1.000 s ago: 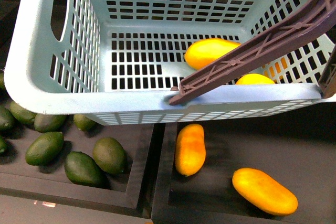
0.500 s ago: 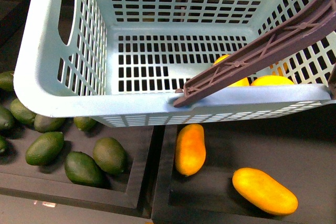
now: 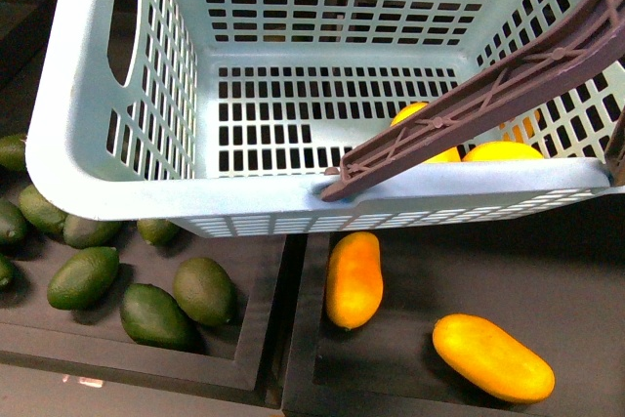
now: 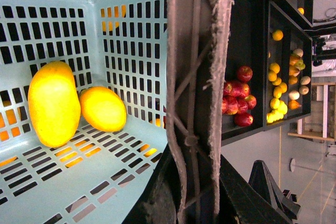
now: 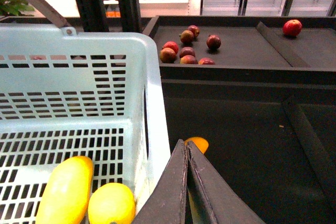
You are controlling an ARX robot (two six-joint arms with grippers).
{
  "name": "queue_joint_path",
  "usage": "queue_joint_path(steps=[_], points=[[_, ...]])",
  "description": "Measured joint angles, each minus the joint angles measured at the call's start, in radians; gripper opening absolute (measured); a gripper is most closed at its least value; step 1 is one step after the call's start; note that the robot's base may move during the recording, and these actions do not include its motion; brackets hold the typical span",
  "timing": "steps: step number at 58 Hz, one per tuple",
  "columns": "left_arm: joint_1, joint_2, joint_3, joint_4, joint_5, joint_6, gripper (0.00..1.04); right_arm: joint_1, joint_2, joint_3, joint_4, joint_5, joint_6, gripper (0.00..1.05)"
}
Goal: Pick lemon and mango into basket
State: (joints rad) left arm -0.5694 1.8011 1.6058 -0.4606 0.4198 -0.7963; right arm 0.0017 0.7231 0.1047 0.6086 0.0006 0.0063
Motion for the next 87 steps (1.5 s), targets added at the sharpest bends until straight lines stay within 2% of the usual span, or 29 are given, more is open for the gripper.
queue_joint_path(steps=[17, 21, 69, 76, 87], points=[[0.000, 0.000, 0.000, 0.000, 0.000, 0.000, 0.08, 0.000, -0.193, -0.063, -0.130, 0.000, 0.000, 0.02], [0.000, 0.000, 0.000, 0.000, 0.000, 0.000, 0.08, 0.000, -0.204, -0.087, -0.104, -0.001, 0.000, 0.02], [0.000, 0.000, 0.000, 0.000, 0.000, 0.000, 0.08, 0.000, -0.544, -0.087, -0.429, 0.000, -0.001, 0.02], [0.000, 0.000, 0.000, 0.000, 0.000, 0.000, 0.08, 0.000, -0.680, -0.087, -0.593, 0.001, -0.001, 0.02], [0.000, 0.000, 0.000, 0.000, 0.000, 0.001, 0.08, 0.000, -0.715, -0.087, -0.607, 0.000, -0.001, 0.02]])
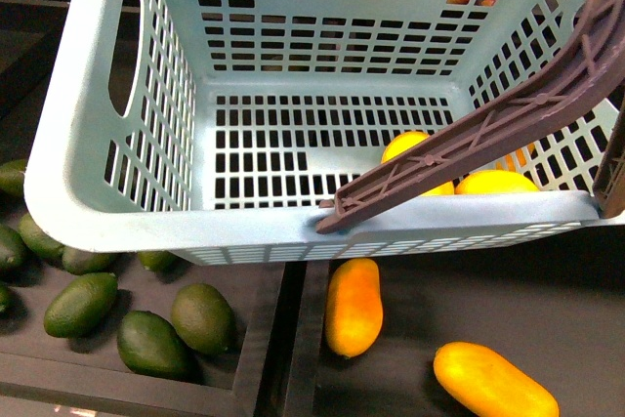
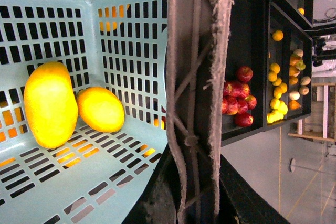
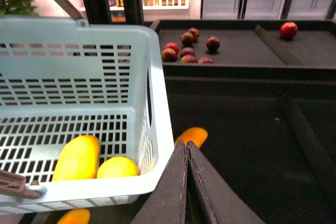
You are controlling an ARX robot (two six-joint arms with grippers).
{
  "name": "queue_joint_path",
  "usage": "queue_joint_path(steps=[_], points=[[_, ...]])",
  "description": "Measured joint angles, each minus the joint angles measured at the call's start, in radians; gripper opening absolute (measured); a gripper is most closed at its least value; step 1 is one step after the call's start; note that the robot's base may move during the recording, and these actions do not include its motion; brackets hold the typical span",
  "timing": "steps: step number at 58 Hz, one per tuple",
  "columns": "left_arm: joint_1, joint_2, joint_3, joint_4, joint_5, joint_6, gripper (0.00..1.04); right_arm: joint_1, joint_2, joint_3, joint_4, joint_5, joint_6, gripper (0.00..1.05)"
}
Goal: Pick lemon and mango into basket
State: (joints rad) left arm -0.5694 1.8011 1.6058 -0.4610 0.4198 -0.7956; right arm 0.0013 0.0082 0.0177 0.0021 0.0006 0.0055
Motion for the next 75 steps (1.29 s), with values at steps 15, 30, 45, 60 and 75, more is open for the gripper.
queue_joint_path(steps=[15, 30, 45, 60, 75], points=[[0.000, 0.000, 0.000, 0.000, -0.001, 0.001, 0.08, 0.000, -0.002, 0.000, 0.000, 0.000, -0.002, 0.43], [0.000, 0.000, 0.000, 0.000, -0.001, 0.001, 0.08, 0.000, -0.002, 0.000, 0.000, 0.000, -0.002, 0.88], [-0.016, 0.000, 0.000, 0.000, 0.026, -0.004, 0.08, 0.000, -0.003, 0.000, -0.001, 0.003, -0.002, 0.96], [-0.009, 0.000, 0.000, 0.000, 0.006, -0.003, 0.08, 0.000, -0.004, 0.000, -0.003, 0.003, -0.002, 0.96], [0.001, 0.000, 0.000, 0.000, -0.012, 0.007, 0.08, 0.000, -0.003, 0.000, -0.003, 0.002, -0.002, 0.96]])
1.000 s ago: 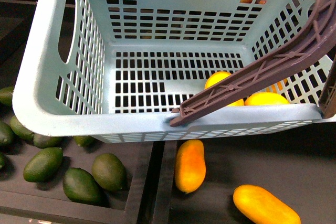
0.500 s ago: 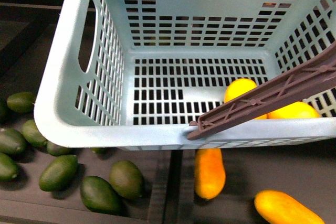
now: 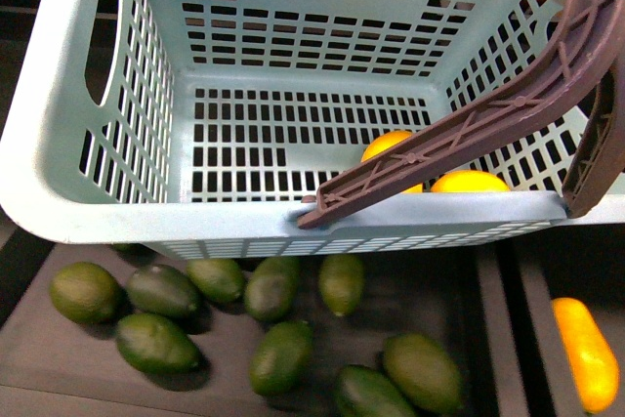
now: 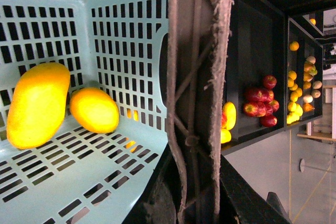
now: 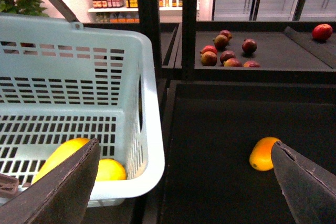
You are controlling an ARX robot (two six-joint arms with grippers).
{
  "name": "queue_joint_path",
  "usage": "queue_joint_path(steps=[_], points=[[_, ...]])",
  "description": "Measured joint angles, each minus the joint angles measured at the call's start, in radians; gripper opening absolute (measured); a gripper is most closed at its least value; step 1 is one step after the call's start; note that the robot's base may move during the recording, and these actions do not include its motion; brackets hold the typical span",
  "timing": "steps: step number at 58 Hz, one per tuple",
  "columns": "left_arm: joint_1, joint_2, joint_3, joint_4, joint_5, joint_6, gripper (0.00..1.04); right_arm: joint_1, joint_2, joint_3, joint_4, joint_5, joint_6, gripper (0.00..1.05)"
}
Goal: Pick lemon and mango into basket
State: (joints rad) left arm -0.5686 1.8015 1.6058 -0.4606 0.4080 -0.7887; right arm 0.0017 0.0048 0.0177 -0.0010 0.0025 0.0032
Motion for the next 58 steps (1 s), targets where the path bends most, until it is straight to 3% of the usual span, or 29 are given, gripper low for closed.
queue_joint_path(steps=[43, 58], points=[[0.000, 0.000, 0.000, 0.000, 0.018, -0.006, 0.08, -0.001, 0.000, 0.000, 0.000, -0.007, 0.000, 0.96], [0.015, 0.000, 0.000, -0.001, -0.016, 0.013, 0.08, -0.002, -0.001, 0.000, 0.000, -0.007, 0.000, 0.96]])
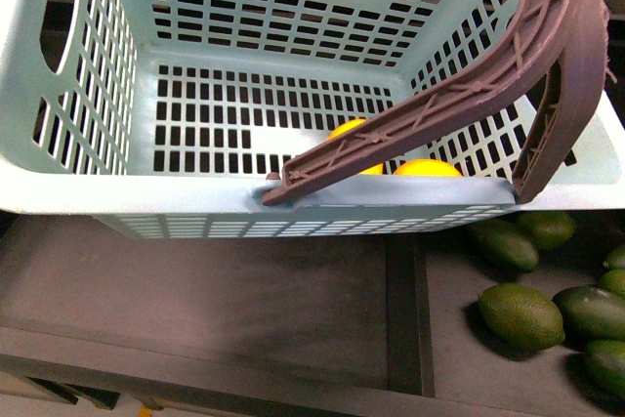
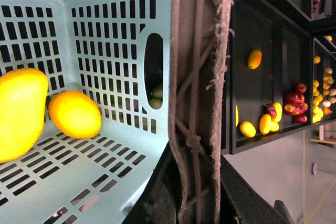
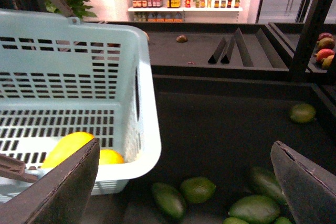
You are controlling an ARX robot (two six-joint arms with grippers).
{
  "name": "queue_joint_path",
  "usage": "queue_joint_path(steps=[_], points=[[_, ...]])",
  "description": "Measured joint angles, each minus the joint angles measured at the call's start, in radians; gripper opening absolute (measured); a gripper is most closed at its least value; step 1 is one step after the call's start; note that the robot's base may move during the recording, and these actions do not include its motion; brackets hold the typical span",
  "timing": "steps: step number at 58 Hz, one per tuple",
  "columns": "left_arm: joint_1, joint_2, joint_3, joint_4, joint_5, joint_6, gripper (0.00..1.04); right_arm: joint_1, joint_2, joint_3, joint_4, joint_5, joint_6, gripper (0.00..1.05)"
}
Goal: Pick lemon and mango into basket
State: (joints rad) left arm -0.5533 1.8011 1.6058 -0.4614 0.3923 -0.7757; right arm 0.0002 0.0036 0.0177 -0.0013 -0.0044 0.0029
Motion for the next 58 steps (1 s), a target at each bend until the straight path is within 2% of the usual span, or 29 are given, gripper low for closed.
queue_joint_path(steps=[9, 11, 13, 19, 23, 34, 52, 58], points=[[-0.010, 0.000, 0.000, 0.000, 0.021, -0.010, 0.08, 0.000, 0.000, 0.000, 0.000, 0.002, 0.000, 0.96], [-0.022, -0.005, -0.020, 0.052, -0.040, -0.049, 0.08, 0.000, 0.000, 0.000, 0.000, 0.002, 0.000, 0.96], [-0.042, -0.010, -0.072, 0.193, -0.183, -0.153, 0.08, 0.000, 0.000, 0.000, 0.000, 0.005, 0.000, 0.96], [-0.080, 0.031, -0.093, 0.418, -0.473, -0.377, 0.08, 0.000, 0.000, 0.000, 0.000, 0.002, 0.000, 0.96], [-0.066, 0.071, -0.042, 0.434, -0.550, -0.426, 0.08, 0.000, 0.000, 0.000, 0.000, 0.005, 0.000, 0.96], [0.016, 0.209, 0.130, 0.409, -0.520, -0.439, 0.08, 0.000, 0.000, 0.000, 0.000, 0.004, 0.000, 0.96], [0.140, 0.537, 0.430, 0.298, -0.477, -0.619, 0.08, 0.000, 0.000, 0.000, 0.000, 0.005, 0.000, 0.96], [0.191, 0.659, 0.587, 0.231, -0.505, -0.708, 0.08, 0.000, 0.000, 0.000, 0.000, 0.005, 0.000, 0.96]])
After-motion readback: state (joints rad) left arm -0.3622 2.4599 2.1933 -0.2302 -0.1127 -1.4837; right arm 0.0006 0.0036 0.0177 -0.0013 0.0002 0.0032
